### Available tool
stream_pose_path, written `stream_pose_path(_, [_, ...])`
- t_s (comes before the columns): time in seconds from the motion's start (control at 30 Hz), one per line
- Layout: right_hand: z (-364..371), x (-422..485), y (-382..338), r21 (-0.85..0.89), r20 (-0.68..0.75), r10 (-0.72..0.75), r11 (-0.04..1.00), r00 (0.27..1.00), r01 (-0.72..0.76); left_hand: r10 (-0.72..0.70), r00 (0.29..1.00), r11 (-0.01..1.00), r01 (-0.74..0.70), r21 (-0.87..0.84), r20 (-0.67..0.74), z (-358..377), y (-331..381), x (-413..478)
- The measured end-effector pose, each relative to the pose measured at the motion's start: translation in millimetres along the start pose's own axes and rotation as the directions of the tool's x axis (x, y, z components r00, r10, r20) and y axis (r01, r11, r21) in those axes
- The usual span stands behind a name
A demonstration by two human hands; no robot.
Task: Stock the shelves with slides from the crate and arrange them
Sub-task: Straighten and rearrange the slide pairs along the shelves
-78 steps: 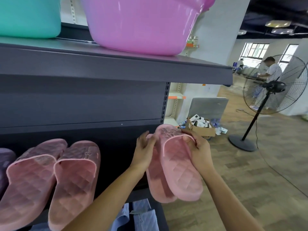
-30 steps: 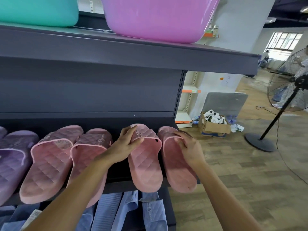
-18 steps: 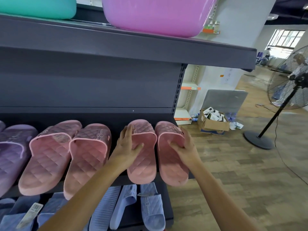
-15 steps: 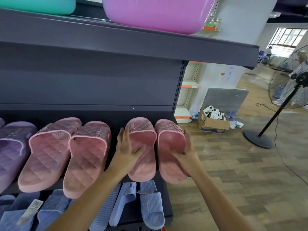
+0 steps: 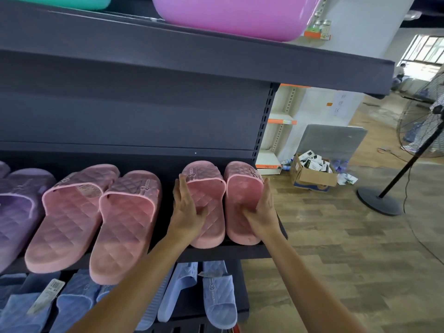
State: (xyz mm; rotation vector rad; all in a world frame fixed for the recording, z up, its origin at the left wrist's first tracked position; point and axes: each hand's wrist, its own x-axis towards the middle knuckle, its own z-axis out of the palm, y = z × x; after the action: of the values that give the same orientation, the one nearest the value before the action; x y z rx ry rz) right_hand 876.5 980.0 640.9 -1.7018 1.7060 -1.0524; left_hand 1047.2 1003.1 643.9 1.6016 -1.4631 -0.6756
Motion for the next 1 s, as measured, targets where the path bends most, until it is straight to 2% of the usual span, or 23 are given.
stream_pose_path(0.27, [11, 36, -4, 0.013, -0.004, -0.01, 1.0, 1.0, 0.011, -0.041, 0.996, 0.999, 0.041, -0.012, -0.075, 8, -4, 38])
stream_pose_path(0.43, [16, 50, -7, -0.003, -0.027, -0.005, 1.0, 1.0, 0.005, -0.071, 0.992, 0.986, 0.055, -0.155, -0.104, 12, -15, 59])
stream_pose_path(0.57, [17, 51, -6, -0.001, -0.034, 0.005, 1.0, 0.999, -0.005, 0.009, 0.995, 0.997, -0.016, -0.07, -0.096, 13, -29, 64])
stream_pose_path(0.73, [16, 47, -9, -0.01, -0.041, 0.01, 1.0, 0.999, -0.01, -0.062, 0.988, 0.998, 0.058, -0.032, -0.138, 14, -11, 60])
stream_pose_path(0.9, [10, 34, -13, -0.065, -0.003, 0.002, 0.998, 1.0, -0.002, -0.069, 0.991, 0.992, 0.056, -0.117, -0.111, 7, -10, 52])
stream_pose_path(0.97, [5, 24, -13, -0.154, 0.005, -0.045, 0.987, 0.999, 0.045, -0.071, 0.993, 0.997, 0.07, -0.01, -0.094, 3, -3, 45])
stream_pose_path(1.0, [2, 19, -13, -0.221, 0.009, -0.087, 0.971, 0.996, 0.087, -0.022, 0.994, 0.998, 0.028, 0.061, -0.104, 1, 0, 40])
